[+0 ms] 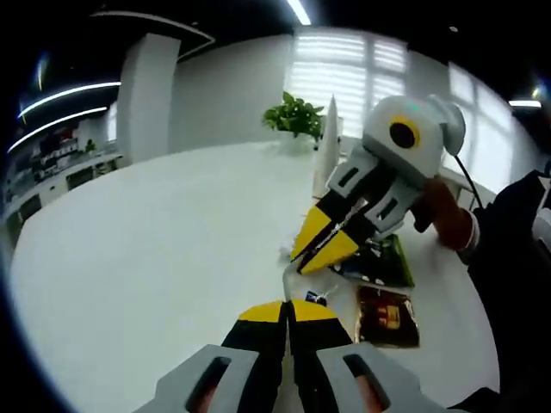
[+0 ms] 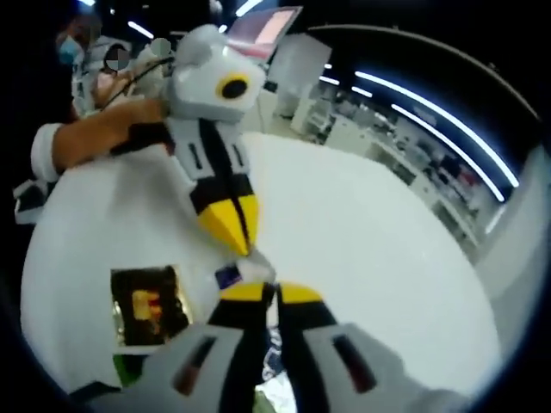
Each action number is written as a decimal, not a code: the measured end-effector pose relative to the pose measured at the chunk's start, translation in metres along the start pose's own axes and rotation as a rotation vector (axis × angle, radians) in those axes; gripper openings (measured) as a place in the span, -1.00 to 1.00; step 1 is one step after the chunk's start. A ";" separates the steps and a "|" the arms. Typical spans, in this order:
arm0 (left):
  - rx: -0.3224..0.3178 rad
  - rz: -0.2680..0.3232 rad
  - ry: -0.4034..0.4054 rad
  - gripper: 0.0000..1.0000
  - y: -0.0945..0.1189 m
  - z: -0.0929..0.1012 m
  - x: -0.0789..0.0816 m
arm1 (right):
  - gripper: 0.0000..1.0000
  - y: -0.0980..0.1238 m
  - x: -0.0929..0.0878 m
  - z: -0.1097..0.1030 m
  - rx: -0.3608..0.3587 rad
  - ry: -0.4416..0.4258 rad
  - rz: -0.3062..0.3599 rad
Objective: Arrange the skincare products in the storage area until every visible bottle or jar stands upright without overlapping.
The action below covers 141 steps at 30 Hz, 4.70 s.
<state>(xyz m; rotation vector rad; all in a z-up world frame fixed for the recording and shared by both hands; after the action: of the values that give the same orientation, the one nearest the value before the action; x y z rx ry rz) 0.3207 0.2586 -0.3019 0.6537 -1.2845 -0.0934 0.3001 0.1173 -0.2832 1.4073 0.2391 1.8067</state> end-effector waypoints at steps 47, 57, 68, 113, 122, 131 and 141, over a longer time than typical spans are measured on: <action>0.065 -0.029 -0.039 -0.89 -0.006 -0.009 -0.005 | -1.00 -0.017 -0.013 0.009 -0.025 0.109 -0.065; 0.087 -0.027 -0.067 -0.85 0.000 -0.012 -0.005 | -1.00 -0.013 -0.014 0.003 -0.036 0.115 -0.064; 0.034 -0.003 -0.094 -0.91 -0.005 0.000 0.001 | -1.00 -0.011 -0.015 -0.001 -0.056 0.096 -0.074; 0.034 -0.035 -0.098 -0.95 -0.012 0.009 -0.005 | -1.00 -0.013 -0.006 0.005 -0.106 0.120 -0.049; 0.033 -0.022 -0.095 -0.95 -0.011 0.010 -0.003 | -1.00 -0.007 0.000 0.010 -0.152 0.130 -0.015; 0.040 0.067 -0.099 -0.95 -0.003 0.013 0.014 | -1.00 0.007 0.019 0.007 -0.203 0.107 0.128; 0.160 0.168 -0.021 -0.86 0.019 0.027 0.022 | -1.00 0.046 0.033 0.004 -0.211 0.018 0.251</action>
<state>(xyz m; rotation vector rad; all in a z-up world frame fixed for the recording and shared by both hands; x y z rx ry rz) 0.2975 0.2539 -0.2704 0.6795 -1.3715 0.1416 0.2800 0.1093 -0.2306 1.3167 -0.1229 1.9823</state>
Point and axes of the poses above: the point that each gripper's makers call its tool centre point, and the gripper's own axes: y roughly backward along the fingers, z roughly to its right, x roughly out of its top, the point moved 8 cm from there along y, roughly backward along the fingers, and after that the axes turned 2 degrees about x, right-handed, at the moved point
